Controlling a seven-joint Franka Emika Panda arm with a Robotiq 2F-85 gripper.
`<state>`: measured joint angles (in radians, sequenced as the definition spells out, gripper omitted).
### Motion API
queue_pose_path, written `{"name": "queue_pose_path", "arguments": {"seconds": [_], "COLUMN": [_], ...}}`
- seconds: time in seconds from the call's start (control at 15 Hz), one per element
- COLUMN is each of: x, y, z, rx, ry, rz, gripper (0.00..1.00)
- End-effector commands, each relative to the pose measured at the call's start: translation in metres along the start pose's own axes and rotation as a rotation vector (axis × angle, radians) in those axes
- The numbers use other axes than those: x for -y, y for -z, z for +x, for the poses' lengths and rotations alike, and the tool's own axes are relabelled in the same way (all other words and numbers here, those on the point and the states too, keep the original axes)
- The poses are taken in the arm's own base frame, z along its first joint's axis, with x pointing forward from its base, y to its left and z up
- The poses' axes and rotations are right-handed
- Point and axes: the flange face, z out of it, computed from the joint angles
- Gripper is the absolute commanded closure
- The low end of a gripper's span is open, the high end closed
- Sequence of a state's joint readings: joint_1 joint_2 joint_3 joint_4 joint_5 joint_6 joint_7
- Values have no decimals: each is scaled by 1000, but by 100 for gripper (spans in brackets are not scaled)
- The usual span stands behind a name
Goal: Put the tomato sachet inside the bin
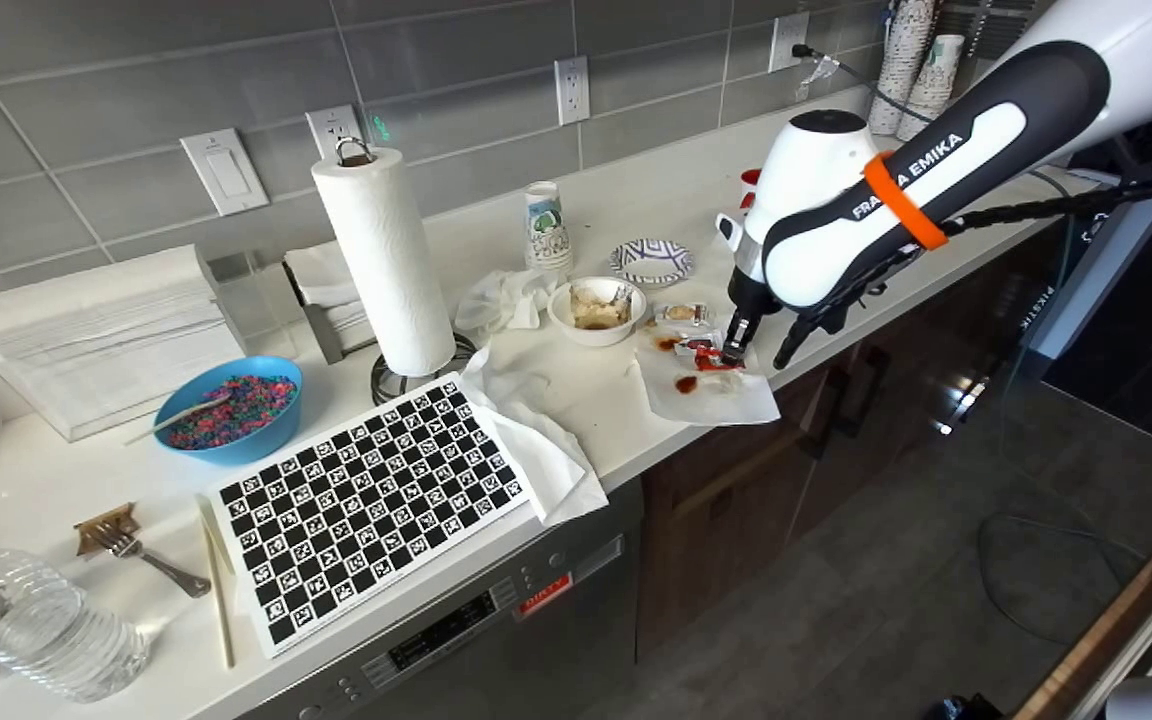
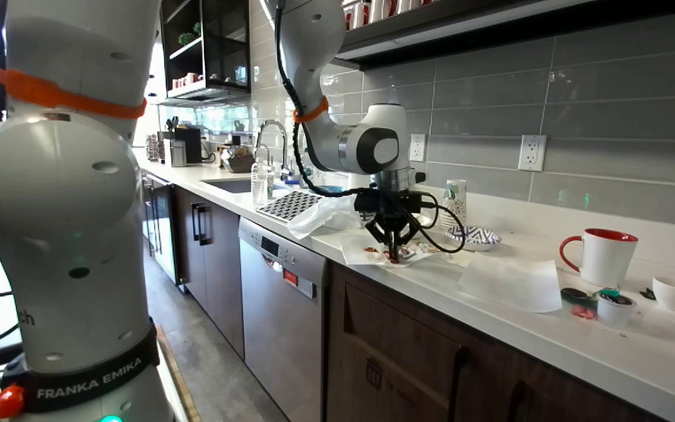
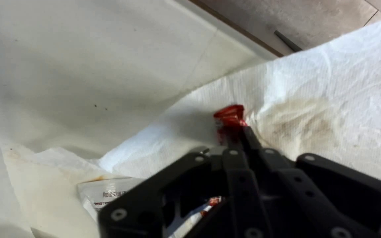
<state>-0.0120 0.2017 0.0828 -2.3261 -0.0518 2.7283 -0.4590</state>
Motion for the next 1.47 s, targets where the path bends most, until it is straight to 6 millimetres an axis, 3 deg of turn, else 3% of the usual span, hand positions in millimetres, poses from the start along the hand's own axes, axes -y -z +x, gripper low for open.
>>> {"name": "queue_pose_path", "arguments": {"seconds": [0.0, 0.2, 0.53, 0.73, 0.8, 0.87, 1.4], "x": [1, 4, 18, 20, 18, 15, -6], "y": [3, 12, 45, 47, 46, 44, 26], "z": [0, 0, -4, -8, -10, -12, -15], "rx": [-13, -25, -53, -60, -58, -57, -63], "ry": [9, 9, 27, 29, 25, 21, 17], "rz": [-13, -22, -55, -51, -60, -65, -68], "gripper": [100, 100, 100, 100, 89, 72, 13]}}
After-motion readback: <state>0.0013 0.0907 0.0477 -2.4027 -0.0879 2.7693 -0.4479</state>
